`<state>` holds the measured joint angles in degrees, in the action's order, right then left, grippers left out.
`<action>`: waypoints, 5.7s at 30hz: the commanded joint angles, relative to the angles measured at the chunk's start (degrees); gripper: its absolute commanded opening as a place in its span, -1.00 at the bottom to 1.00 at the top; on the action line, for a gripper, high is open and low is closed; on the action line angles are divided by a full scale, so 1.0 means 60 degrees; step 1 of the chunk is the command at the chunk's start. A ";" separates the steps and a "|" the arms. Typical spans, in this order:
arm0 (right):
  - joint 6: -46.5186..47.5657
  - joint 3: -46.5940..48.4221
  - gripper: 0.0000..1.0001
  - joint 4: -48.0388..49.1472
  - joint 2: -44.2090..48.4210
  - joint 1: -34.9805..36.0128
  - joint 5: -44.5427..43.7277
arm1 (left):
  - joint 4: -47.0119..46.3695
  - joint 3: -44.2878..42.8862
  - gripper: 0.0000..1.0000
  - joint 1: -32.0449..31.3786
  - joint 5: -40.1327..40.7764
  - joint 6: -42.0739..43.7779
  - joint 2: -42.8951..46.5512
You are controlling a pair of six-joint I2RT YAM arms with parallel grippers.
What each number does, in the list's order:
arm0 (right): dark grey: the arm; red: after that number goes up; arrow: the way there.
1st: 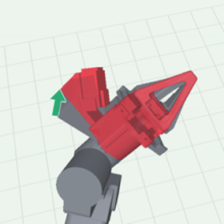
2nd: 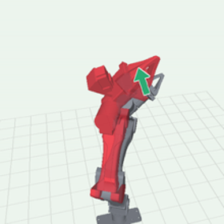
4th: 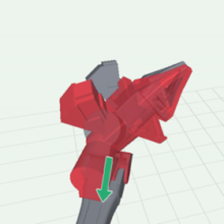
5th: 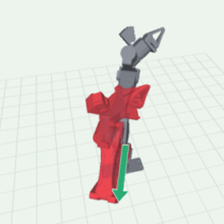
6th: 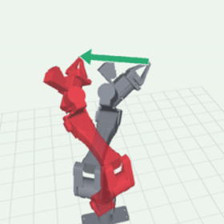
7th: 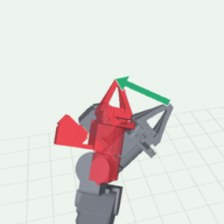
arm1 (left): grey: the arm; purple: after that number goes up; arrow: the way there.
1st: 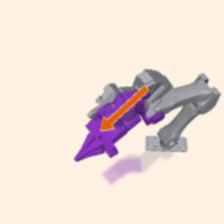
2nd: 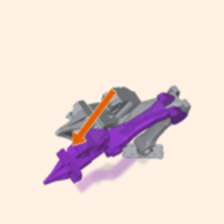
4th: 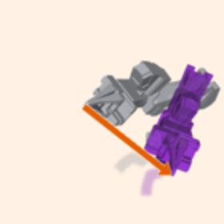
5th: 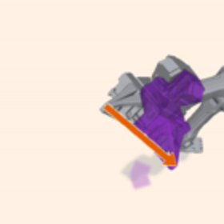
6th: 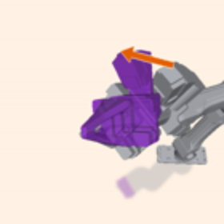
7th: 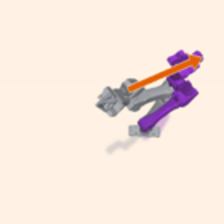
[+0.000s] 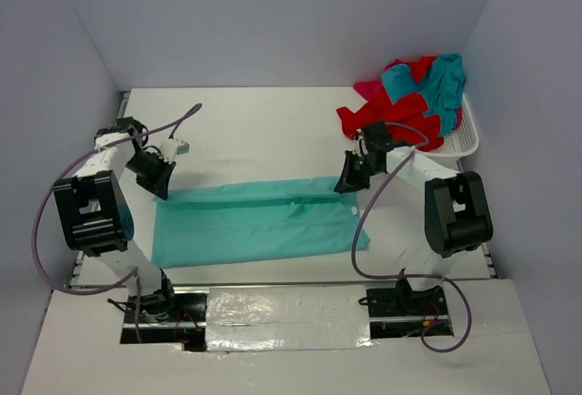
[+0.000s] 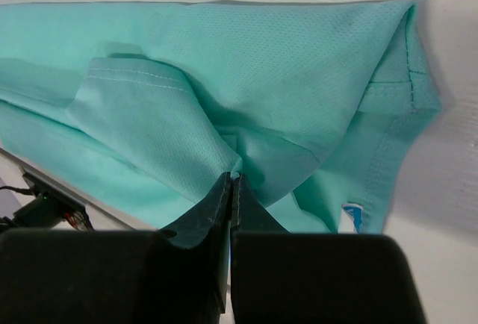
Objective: Fold and stack the t-shirts
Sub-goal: Fold the other side of the tshirt into a rectangle
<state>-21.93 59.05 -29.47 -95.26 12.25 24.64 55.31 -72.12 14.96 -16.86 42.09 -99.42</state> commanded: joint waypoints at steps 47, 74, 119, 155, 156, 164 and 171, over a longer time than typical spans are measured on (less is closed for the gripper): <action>0.0419 -0.0861 0.11 0.0503 0.0937 0.0375 0.0433 | -0.2463 -0.2276 0.23 -0.6331 -0.1655 -0.2602 -0.1416; 0.0535 -0.0671 -0.44 0.0298 0.0145 0.0170 0.0288 | -0.2247 -0.4870 -0.26 -0.8075 -0.3898 -0.4701 -0.4598; 0.0946 -0.2222 -0.42 -0.0199 0.2165 0.0346 0.0785 | 0.0141 -0.5047 -1.00 -0.8089 -0.3940 -0.1598 -0.3720; 0.0403 -0.1286 0.08 0.1558 0.0746 0.1019 0.0624 | -0.0780 -0.2308 -0.05 -0.8939 -0.3548 0.0515 -0.1931; 0.0462 -0.1330 0.08 0.1529 0.0702 0.1063 0.0610 | -0.0882 -0.2133 -0.04 -0.8953 -0.3387 0.0472 -0.1946; 0.0755 -0.1272 -0.10 0.1089 0.0730 0.1313 0.0581 | -0.0753 -0.1867 0.15 -0.8939 -0.3225 0.0632 -0.2019; 0.0784 -0.1359 0.09 0.1045 0.0424 0.1415 0.0712 | -0.0882 -0.1824 0.49 -0.8924 -0.3093 0.0398 -0.2034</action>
<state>-18.28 51.18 -22.52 -92.90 19.92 27.97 50.02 -83.07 -38.57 -34.94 44.66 -113.36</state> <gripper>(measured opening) 0.533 0.750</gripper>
